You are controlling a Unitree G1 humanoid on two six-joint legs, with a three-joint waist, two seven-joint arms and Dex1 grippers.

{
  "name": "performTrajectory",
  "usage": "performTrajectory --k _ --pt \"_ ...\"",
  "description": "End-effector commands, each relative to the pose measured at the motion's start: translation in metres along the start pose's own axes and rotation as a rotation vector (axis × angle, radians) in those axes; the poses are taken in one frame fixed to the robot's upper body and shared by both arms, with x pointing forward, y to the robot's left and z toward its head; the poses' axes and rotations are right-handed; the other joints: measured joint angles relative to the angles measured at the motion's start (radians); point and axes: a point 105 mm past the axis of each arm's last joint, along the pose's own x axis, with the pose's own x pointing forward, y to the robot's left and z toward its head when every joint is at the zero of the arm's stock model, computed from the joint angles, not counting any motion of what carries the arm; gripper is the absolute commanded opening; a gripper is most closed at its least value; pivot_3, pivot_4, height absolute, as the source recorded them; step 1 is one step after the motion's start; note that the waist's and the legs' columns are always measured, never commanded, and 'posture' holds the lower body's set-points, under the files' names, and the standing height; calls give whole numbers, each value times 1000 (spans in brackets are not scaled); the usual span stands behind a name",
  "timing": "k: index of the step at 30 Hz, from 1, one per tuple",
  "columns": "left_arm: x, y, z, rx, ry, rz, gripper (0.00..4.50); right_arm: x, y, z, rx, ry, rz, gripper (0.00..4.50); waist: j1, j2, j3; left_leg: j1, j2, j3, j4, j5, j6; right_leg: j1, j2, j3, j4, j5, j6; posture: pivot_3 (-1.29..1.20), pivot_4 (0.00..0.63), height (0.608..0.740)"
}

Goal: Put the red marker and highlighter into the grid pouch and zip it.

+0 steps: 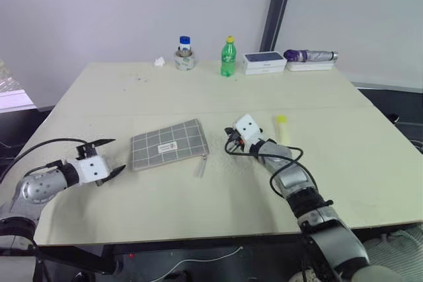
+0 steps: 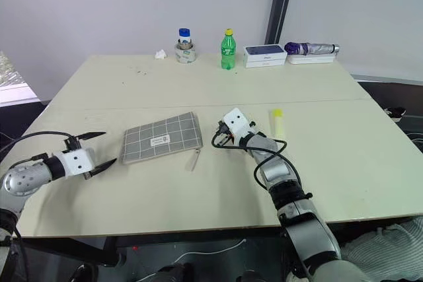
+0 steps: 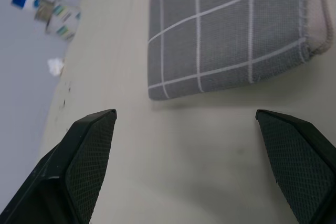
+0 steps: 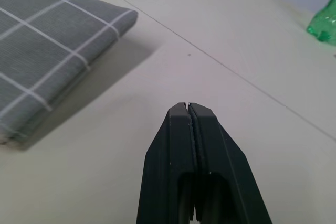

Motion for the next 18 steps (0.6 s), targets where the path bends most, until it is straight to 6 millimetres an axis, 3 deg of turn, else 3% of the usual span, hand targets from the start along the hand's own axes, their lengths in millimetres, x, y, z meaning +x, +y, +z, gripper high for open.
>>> performTrajectory --k 1,11,17,18 --pt "-2 -8 -2 53 0 -63 4500 8 11 10 -34 -39 21 40 -3 0 0 0 1 0 0 0 0 0 0 0 0 0 0 0 150 740" --pt "25 -30 27 63 -156 -134 4500 10 22 6 -31 -33 56 40 7 0 0 0 2 2 2 0 0 0 0 0 2 0 0 0 150 740" --pt "29 -37 27 66 -155 -168 4500 9 22 4 -43 -27 61 40 6 1 0 0 2 2 2 0 0 0 0 0 3 0 0 0 150 740" --pt "29 -39 26 52 -148 -176 4250 8 21 4 -46 -26 61 8 6 1 0 1 2 2 2 0 0 0 0 0 3 0 0 0 150 740"
